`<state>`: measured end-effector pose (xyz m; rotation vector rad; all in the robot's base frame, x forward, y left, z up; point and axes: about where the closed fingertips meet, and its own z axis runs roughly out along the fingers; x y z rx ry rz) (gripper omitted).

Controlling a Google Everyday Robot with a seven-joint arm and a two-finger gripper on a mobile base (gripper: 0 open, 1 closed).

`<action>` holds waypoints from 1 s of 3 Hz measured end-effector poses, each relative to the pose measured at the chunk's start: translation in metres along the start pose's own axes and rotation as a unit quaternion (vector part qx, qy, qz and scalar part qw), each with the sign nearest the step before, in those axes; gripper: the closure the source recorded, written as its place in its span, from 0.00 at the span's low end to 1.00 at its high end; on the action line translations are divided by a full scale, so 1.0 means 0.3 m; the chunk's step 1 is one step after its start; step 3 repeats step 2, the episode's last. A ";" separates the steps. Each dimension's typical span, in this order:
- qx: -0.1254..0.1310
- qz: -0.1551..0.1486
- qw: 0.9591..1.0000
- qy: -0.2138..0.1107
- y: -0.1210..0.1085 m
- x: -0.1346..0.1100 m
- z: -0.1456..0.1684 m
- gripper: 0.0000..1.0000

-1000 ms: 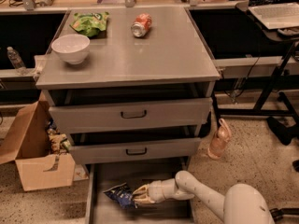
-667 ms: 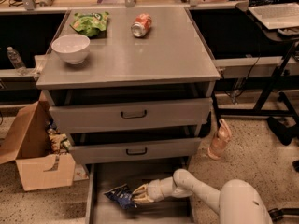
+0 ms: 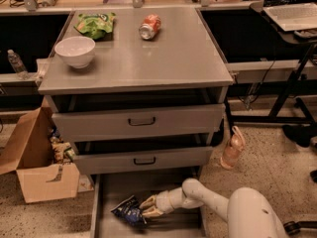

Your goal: Place blue chip bag into bottom drawer

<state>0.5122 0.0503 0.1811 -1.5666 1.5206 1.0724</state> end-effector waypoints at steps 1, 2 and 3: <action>0.002 -0.005 1.000 -0.003 0.000 -0.009 -0.010 0.00; 0.011 -0.021 1.000 -0.014 0.000 -0.041 -0.043 0.00; 0.011 -0.021 1.000 -0.014 0.000 -0.041 -0.043 0.00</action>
Offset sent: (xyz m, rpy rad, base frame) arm 0.0067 -0.0182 0.0336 0.0574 -0.0945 -0.0130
